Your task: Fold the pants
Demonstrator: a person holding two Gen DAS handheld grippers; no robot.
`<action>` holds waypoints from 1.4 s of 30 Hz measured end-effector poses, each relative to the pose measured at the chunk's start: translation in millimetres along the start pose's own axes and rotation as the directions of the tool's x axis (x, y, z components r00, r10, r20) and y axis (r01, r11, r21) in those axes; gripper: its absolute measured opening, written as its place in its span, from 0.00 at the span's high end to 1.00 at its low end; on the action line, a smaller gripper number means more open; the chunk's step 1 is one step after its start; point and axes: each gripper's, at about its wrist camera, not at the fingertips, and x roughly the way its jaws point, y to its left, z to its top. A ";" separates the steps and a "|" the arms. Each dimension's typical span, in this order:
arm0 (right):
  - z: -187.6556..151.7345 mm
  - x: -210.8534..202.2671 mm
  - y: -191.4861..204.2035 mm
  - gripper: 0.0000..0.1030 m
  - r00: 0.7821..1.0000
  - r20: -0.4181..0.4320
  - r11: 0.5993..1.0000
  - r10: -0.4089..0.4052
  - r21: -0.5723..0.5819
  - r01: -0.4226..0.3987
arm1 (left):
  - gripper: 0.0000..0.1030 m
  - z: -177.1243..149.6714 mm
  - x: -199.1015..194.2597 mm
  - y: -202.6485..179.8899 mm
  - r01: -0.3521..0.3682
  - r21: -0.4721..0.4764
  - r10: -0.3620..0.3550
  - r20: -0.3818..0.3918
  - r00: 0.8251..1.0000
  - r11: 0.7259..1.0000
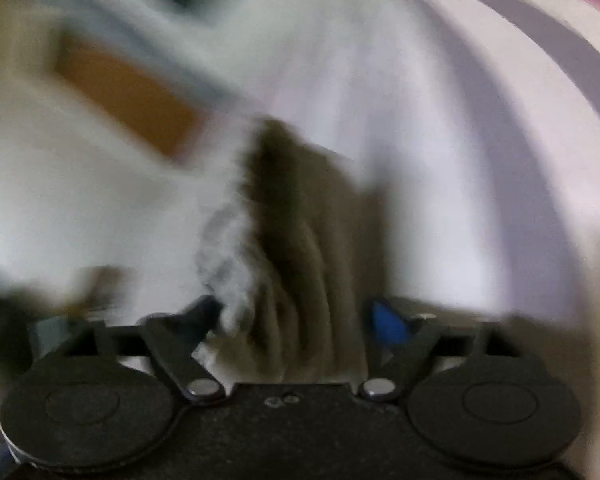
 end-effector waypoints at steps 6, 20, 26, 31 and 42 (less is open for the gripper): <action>-30.4 6.3 7.4 0.22 0.999 0.033 0.984 -0.026 -0.175 0.031 | 0.30 -39.9 -6.0 -9.0 -0.145 0.137 0.130 0.114 0.985 0.980; -144.1 -170.7 -8.7 0.00 0.890 0.315 0.905 -0.329 -0.164 0.392 | 0.00 -175.5 -170.1 -16.7 -0.531 -0.058 0.520 0.311 0.795 0.846; -222.3 -238.0 17.7 0.00 0.799 0.420 0.843 -0.430 -0.129 0.522 | 0.00 -244.5 -246.0 -42.8 -0.554 -0.088 0.540 0.394 0.744 0.828; -278.7 -263.8 76.4 0.00 0.781 0.475 0.835 -0.406 -0.154 0.528 | 0.00 -299.4 -282.4 -90.7 -0.527 -0.080 0.499 0.465 0.732 0.846; -384.0 -298.2 175.0 0.00 0.809 0.517 0.767 -0.281 -0.386 0.513 | 0.00 -380.2 -339.7 -210.2 -0.501 0.039 0.406 0.534 0.741 0.864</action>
